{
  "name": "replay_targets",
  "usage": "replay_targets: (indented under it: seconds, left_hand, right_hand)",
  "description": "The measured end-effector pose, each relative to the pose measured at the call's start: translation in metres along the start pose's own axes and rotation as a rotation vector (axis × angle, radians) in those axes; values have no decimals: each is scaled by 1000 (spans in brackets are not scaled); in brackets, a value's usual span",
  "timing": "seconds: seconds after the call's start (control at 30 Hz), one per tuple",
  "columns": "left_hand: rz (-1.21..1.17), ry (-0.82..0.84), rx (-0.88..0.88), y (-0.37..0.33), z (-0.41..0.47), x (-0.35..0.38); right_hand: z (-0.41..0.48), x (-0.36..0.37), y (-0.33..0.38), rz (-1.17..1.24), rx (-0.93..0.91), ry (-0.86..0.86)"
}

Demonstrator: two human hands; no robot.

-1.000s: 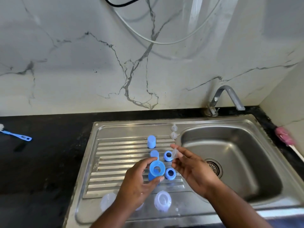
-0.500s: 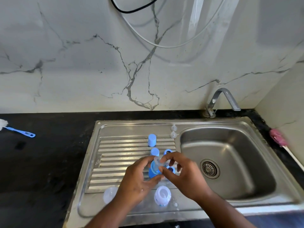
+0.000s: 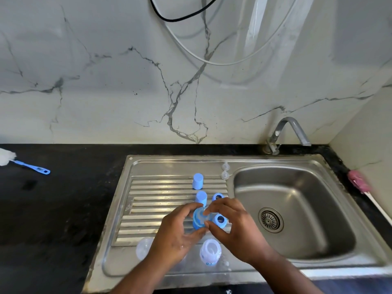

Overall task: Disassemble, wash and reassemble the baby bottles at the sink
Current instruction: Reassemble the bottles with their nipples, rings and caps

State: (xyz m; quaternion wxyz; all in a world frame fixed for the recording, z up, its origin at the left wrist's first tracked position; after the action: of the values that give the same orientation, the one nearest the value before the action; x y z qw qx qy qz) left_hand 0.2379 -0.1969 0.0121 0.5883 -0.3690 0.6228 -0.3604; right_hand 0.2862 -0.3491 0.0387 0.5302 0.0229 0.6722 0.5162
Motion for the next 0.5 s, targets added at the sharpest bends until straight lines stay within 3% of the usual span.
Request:
replay_targets:
  seconds: [0.1, 0.2, 0.37, 0.5]
  left_hand:
    - [4, -1, 4, -2, 0, 1]
    - [9, 0, 4, -3, 0, 1]
    - [24, 5, 33, -8, -1, 6]
    - [-80, 36, 1, -9, -2, 11]
  right_hand:
    - [-2, -4, 0, 62, 7, -25]
    - [-2, -9, -9, 185, 136, -63]
    - [-6, 18, -39, 404, 477, 117]
    - [-11, 22, -39, 516, 526, 93]
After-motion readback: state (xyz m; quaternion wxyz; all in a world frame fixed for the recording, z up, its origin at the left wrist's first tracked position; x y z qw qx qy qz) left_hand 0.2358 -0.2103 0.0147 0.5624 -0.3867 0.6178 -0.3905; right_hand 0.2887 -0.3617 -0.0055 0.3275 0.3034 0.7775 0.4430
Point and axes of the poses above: each hand's wrist, its own z-axis towards the middle knuckle, its own x-axis out of the palm, y = z × x, the point moved 9 cm from there along z, towards the middle knuckle, and after that the axes turned 10 degrees about y, right-handed, at the moved point
